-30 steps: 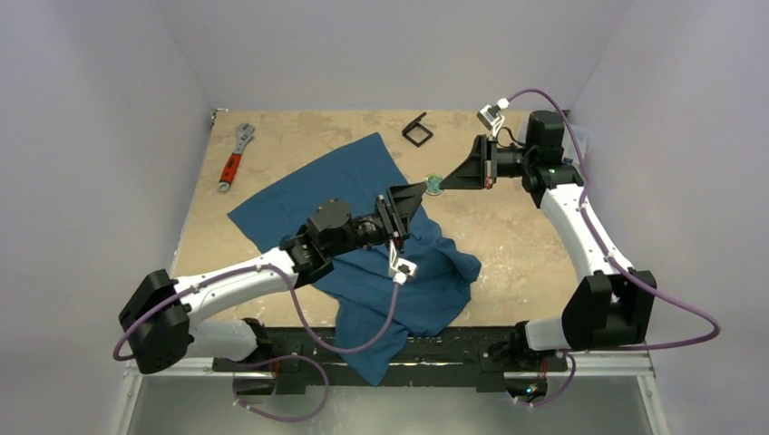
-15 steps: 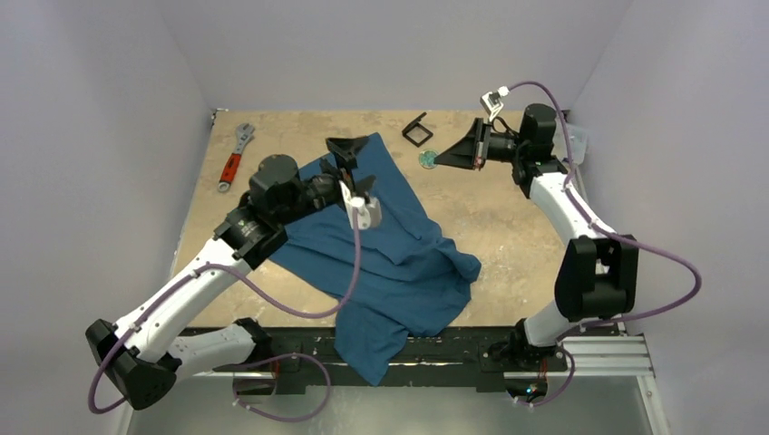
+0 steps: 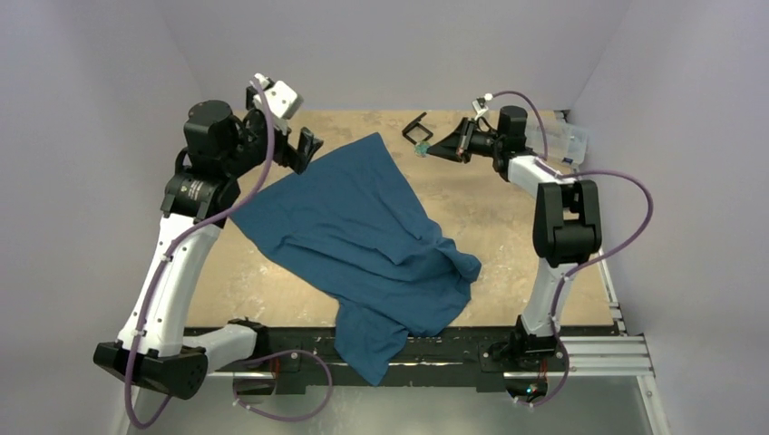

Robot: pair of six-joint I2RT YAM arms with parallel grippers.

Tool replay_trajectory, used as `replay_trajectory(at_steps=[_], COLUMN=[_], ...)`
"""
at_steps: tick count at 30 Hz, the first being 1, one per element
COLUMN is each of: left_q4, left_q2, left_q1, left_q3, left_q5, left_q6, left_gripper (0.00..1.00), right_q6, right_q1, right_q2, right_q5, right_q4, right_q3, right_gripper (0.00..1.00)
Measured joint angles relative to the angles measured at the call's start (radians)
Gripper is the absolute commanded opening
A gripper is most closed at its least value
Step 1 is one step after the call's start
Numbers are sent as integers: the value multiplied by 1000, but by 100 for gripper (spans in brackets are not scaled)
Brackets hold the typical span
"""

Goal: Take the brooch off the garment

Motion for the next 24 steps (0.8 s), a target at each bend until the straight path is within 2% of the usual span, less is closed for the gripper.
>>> replay_trajectory(at_steps=[7, 10, 24], left_q4=[-111, -124, -162], left_q2=[2, -9, -27], left_q1=[228, 286, 324], left_q3=[-3, -29, -70], left_q5=[149, 190, 256], left_q6=[-202, -243, -313], left_gripper=[86, 86, 85], right_q6=[-42, -55, -140], right_q1=[0, -2, -17], right_q2=[201, 264, 547], right_q5=[72, 90, 219], right_q4=[-1, -9, -122], right_q3=[109, 165, 546], right_gripper=[0, 0, 0])
